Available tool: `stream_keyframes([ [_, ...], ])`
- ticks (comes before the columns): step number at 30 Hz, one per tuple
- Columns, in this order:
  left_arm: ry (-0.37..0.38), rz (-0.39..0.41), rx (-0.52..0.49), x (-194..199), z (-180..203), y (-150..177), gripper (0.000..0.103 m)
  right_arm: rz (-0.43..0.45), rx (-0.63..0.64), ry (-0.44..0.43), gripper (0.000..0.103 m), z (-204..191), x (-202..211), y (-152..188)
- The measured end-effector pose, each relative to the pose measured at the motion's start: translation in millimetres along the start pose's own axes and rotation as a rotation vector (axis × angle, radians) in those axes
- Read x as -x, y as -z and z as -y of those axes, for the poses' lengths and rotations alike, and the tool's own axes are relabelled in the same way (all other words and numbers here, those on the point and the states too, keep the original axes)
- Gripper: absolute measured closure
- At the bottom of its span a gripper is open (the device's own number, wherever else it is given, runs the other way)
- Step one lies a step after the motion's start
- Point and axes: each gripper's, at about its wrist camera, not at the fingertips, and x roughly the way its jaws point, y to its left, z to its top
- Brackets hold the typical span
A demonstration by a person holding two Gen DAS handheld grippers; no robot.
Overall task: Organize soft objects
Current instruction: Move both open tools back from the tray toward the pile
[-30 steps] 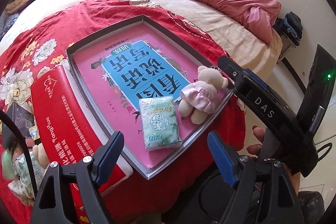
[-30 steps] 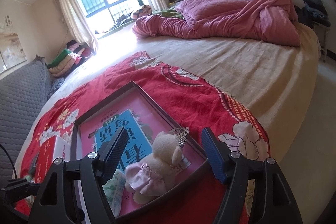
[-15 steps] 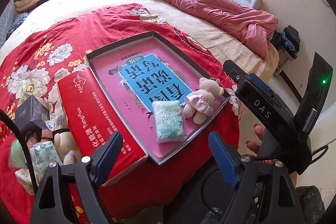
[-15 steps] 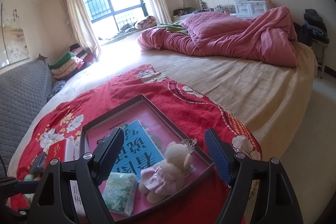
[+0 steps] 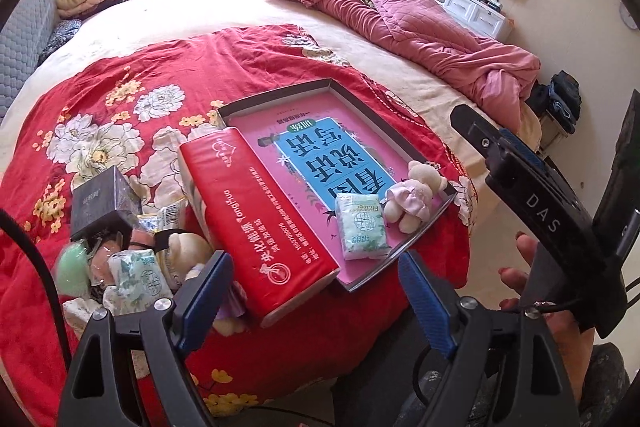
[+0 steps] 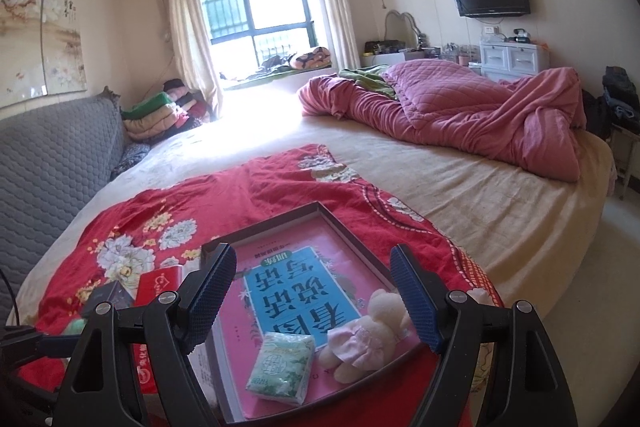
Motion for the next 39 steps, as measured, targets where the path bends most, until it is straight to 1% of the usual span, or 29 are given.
stream_keyframes([
  [9,-0.029,0.029,0.039,25.9,-26.2,8.6,0.019,0.006,0.053,-0.075,0.023,-38.0,16.1,-4.0],
  [16,-0.073,0.047,0.083,46.1,-54.4,14.5,0.019,0.01,0.095,-0.112,0.023,-59.0,24.6,-7.5],
  [21,-0.101,0.065,0.115,60.0,-72.7,19.5,0.019,0.008,0.114,-0.155,0.023,-77.8,31.2,-8.5],
  [30,-0.144,0.101,0.154,81.2,-95.0,26.0,0.019,-0.012,0.178,-0.23,0.023,-115.2,42.3,-3.6],
  [33,-0.145,0.112,0.174,87.3,-103.4,29.0,0.019,-0.022,0.206,-0.259,0.023,-128.1,44.9,0.2],
  [39,-0.177,0.126,0.214,100.1,-128.3,39.0,0.019,-0.035,0.258,-0.293,0.023,-147.7,49.9,7.3],
])
